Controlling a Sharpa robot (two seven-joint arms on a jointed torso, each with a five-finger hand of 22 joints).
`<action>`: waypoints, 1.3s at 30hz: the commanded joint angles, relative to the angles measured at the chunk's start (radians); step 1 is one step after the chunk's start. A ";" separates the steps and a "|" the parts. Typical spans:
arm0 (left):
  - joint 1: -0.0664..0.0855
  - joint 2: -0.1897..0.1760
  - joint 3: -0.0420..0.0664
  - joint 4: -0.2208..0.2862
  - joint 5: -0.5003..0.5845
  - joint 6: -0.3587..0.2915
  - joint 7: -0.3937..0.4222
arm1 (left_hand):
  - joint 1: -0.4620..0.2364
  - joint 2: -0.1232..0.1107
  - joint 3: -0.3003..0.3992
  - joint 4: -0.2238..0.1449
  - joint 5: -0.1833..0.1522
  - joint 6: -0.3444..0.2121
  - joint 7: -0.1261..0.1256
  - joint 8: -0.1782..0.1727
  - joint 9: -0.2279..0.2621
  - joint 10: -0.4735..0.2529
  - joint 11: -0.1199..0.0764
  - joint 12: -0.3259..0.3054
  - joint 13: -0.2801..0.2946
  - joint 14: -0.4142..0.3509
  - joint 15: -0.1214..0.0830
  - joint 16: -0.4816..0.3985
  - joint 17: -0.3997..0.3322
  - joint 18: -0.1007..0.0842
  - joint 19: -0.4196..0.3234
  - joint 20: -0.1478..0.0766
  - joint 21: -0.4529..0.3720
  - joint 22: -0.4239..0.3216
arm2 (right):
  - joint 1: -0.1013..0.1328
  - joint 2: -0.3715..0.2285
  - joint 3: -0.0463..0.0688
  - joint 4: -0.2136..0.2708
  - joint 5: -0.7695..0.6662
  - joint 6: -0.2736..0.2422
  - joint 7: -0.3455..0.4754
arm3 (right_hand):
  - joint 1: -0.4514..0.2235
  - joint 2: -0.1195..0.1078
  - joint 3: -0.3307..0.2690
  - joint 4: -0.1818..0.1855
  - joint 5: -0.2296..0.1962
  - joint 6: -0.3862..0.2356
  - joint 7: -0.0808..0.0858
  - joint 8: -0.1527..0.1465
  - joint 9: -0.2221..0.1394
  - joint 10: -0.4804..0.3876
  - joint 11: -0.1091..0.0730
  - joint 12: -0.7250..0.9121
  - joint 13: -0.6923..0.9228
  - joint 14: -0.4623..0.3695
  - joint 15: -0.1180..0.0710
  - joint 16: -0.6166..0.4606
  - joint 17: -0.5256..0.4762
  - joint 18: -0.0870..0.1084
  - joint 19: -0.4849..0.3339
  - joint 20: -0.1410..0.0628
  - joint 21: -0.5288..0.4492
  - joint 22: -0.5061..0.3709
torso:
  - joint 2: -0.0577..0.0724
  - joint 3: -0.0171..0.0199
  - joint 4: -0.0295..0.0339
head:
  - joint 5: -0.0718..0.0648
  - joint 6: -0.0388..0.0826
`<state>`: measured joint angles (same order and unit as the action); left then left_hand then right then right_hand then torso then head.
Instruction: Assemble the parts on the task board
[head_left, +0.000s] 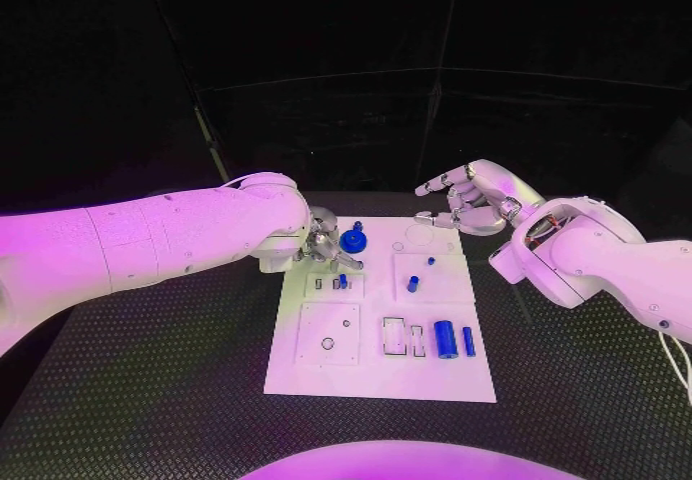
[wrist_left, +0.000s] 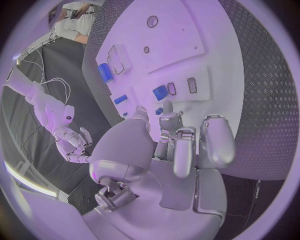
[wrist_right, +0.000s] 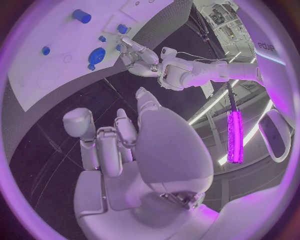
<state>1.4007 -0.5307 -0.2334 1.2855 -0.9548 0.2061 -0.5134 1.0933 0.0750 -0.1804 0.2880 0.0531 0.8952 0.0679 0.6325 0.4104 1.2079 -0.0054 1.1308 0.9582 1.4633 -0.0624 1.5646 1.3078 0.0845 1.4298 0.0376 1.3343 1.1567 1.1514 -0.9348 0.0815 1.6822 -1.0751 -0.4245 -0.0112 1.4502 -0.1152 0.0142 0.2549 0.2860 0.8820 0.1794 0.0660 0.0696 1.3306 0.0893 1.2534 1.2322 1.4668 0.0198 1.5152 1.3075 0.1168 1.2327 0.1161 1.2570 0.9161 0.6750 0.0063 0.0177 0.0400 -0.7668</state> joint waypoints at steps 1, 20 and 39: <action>0.001 0.006 0.000 -0.009 -0.019 0.052 -0.014 | -0.001 0.009 -0.005 -0.001 -0.005 -0.008 0.001 0.005 0.002 -0.004 0.002 -0.002 -0.001 0.107 -0.007 0.006 0.263 -0.009 0.009 0.000 0.004 0.002 | 0.002 0.001 0.001 -0.003 -0.002 -0.010 -0.002 | -0.005 0.000 -0.006 0.002 0.007 -0.004 -0.001 0.001 0.000 -0.010 0.000 -0.004 -0.002 0.072 -0.008 -0.004 0.140 0.009 -0.009 0.002 -0.007 -0.004 | 0.000 -0.0003 0.0016 | 0.001 -0.003; -0.003 0.048 -0.003 -0.061 -0.030 0.115 -0.022 | 0.015 0.019 -0.011 -0.008 -0.005 -0.015 0.000 0.018 0.014 -0.007 0.002 0.001 0.002 0.107 -0.007 0.006 0.263 -0.010 0.010 0.000 0.011 0.014 | 0.002 0.016 0.001 -0.015 -0.002 0.000 -0.006 | -0.007 0.001 -0.007 0.004 0.010 -0.002 -0.001 0.002 0.000 -0.007 -0.001 0.000 0.002 0.073 -0.008 -0.004 0.140 0.009 -0.009 0.002 -0.008 -0.004 | -0.001 0.0015 0.0008 | 0.001 -0.007; -0.011 0.067 -0.004 -0.071 -0.031 0.140 -0.025 | 0.048 0.024 -0.015 -0.026 -0.005 -0.022 0.000 0.032 0.029 -0.008 0.002 0.003 0.005 0.107 -0.006 0.006 0.263 -0.011 0.009 0.001 0.016 0.021 | 0.002 0.027 0.001 -0.022 -0.002 -0.006 -0.006 | 0.001 0.007 -0.003 0.000 0.015 0.003 -0.003 0.005 0.001 -0.009 -0.002 -0.002 -0.001 0.072 -0.009 -0.007 0.136 0.011 -0.012 0.001 -0.014 -0.013 | 0.001 0.0013 0.0011 | -0.002 -0.016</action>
<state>1.3885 -0.4655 -0.2380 1.2136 -0.9790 0.3281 -0.5310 1.1291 0.0985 -0.1940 0.2685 0.0532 0.8807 0.0678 0.6588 0.4383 1.2040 -0.0017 1.1308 0.9621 1.4634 -0.0624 1.5646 1.3076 0.0845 1.4332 0.0412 1.3467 1.1766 1.1514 -0.9090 0.0813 1.6590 -1.0754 -0.4238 -0.0209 1.4502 -0.1152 0.0116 0.2576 0.2944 0.8820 0.1794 0.0659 0.0693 1.3270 0.0856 1.2535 1.2316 1.4668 0.0197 1.5106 1.3073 0.1165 1.2256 0.1159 1.2466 0.9041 0.6750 0.0074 0.0186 0.0376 -0.7818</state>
